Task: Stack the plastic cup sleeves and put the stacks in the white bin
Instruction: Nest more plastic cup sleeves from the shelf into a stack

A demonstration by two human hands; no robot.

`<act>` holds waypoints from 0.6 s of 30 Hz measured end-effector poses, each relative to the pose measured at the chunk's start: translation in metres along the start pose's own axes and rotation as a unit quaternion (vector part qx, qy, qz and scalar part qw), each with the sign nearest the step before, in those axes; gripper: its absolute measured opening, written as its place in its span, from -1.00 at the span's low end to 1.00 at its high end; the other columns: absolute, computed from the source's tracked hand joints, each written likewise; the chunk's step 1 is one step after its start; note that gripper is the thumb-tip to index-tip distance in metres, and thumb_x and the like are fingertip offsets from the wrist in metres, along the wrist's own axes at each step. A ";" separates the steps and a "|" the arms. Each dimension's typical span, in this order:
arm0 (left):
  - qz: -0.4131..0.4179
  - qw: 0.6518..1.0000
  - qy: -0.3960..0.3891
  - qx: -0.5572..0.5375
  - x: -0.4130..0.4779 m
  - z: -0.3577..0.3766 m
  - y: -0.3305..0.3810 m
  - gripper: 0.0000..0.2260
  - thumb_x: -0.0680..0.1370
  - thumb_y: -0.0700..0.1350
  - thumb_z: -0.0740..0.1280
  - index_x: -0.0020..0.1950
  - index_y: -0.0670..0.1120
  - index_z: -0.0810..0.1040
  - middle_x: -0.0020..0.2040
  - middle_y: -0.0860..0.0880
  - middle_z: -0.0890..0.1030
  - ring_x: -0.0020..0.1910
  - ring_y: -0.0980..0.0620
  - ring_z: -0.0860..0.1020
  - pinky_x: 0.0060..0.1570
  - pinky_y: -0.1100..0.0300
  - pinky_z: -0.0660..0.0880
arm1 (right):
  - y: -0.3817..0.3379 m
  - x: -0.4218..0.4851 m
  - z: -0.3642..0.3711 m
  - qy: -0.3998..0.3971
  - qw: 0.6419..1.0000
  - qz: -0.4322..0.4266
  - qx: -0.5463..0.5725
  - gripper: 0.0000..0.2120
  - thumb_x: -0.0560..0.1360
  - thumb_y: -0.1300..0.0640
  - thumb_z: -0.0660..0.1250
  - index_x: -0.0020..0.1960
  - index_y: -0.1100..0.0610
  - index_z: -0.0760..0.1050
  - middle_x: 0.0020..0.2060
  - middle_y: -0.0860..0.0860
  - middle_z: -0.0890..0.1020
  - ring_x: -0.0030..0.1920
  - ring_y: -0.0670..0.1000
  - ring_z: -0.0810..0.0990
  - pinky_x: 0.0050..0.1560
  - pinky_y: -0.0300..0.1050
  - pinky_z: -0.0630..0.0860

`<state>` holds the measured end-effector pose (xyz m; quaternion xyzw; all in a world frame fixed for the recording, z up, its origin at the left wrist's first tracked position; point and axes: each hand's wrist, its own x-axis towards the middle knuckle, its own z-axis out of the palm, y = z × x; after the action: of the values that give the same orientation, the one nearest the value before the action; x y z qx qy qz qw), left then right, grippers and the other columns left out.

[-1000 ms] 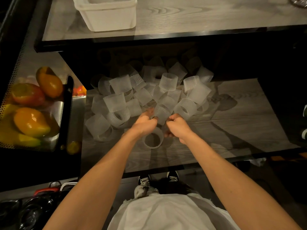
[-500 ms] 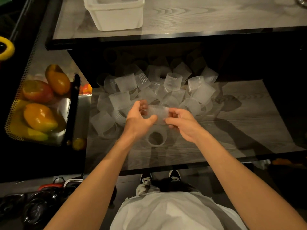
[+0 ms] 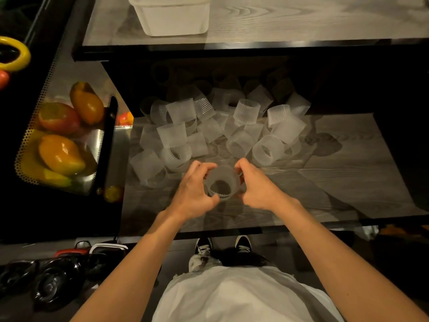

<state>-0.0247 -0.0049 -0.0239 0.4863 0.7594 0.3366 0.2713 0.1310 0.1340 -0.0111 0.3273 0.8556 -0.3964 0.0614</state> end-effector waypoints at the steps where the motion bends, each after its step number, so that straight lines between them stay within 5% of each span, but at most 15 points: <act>1: -0.009 1.000 -0.020 0.015 0.000 0.000 -0.001 -0.36 0.32 -0.07 0.52 0.38 0.00 0.43 0.14 0.05 0.42 0.16 0.11 0.48 0.19 0.07 0.52 | 0.000 0.000 -0.001 -0.015 0.999 0.004 -0.032 -0.43 0.35 0.30 0.51 0.23 0.03 0.31 0.17 0.02 0.46 0.12 0.06 0.53 0.08 0.05 0.57; 3: -0.065 0.994 -0.069 0.053 0.000 -0.005 -0.002 -0.32 0.32 -0.02 0.50 0.41 0.06 0.36 0.25 0.04 0.39 0.28 0.02 0.45 0.27 -0.04 0.48 | -0.001 0.002 -0.003 -0.039 0.994 0.022 -0.095 -0.23 0.35 0.33 0.49 0.46 0.05 0.25 0.37 0.07 0.38 0.29 0.12 0.48 0.23 0.10 0.53; 5: -0.091 0.992 -0.066 0.064 0.001 -0.012 -0.002 -0.35 0.34 -0.06 0.47 0.40 0.05 0.37 0.26 0.05 0.39 0.28 0.00 0.45 0.28 -0.04 0.48 | -0.007 0.006 -0.007 -0.014 0.993 0.034 -0.109 -0.23 0.41 0.32 0.45 0.54 0.09 0.22 0.42 0.09 0.36 0.36 0.13 0.46 0.28 0.10 0.50; 10: -0.103 0.980 0.168 0.029 0.018 -0.042 0.004 -0.64 0.47 -0.23 0.42 0.25 -0.07 0.52 0.12 0.00 0.49 0.05 0.10 0.51 0.05 0.24 0.52 | -0.036 0.040 -0.011 0.067 0.997 0.031 0.026 -0.62 0.55 0.28 0.29 0.36 0.14 0.43 0.17 0.03 0.55 0.11 -0.02 0.55 0.18 -0.03 0.53; 14: -0.188 0.953 0.233 0.042 0.034 -0.063 -0.018 -0.46 0.44 -0.13 0.50 0.37 -0.07 0.40 0.31 -0.08 0.41 0.30 -0.08 0.43 0.27 0.04 0.47 | -0.069 0.080 -0.006 0.075 0.992 0.002 0.097 -0.67 0.53 0.16 0.39 0.28 0.14 0.49 0.15 0.00 0.59 0.14 -0.02 0.58 0.13 -0.14 0.49; 18: -0.215 0.947 0.156 0.182 0.046 -0.074 -0.049 -0.09 0.29 0.01 0.58 0.53 -0.09 0.22 0.43 -0.14 0.39 0.43 -0.19 0.34 0.44 -0.12 0.32 | -0.099 0.111 0.005 0.075 0.987 0.024 0.139 -0.45 0.45 -0.02 0.52 0.32 0.14 0.40 0.19 -0.01 0.54 0.17 0.02 0.55 0.17 -0.04 0.53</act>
<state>-0.1243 0.0049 -0.0194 0.2936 0.9273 0.1976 0.1219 -0.0163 0.1405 0.0083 0.3819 0.7860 -0.4845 -0.0396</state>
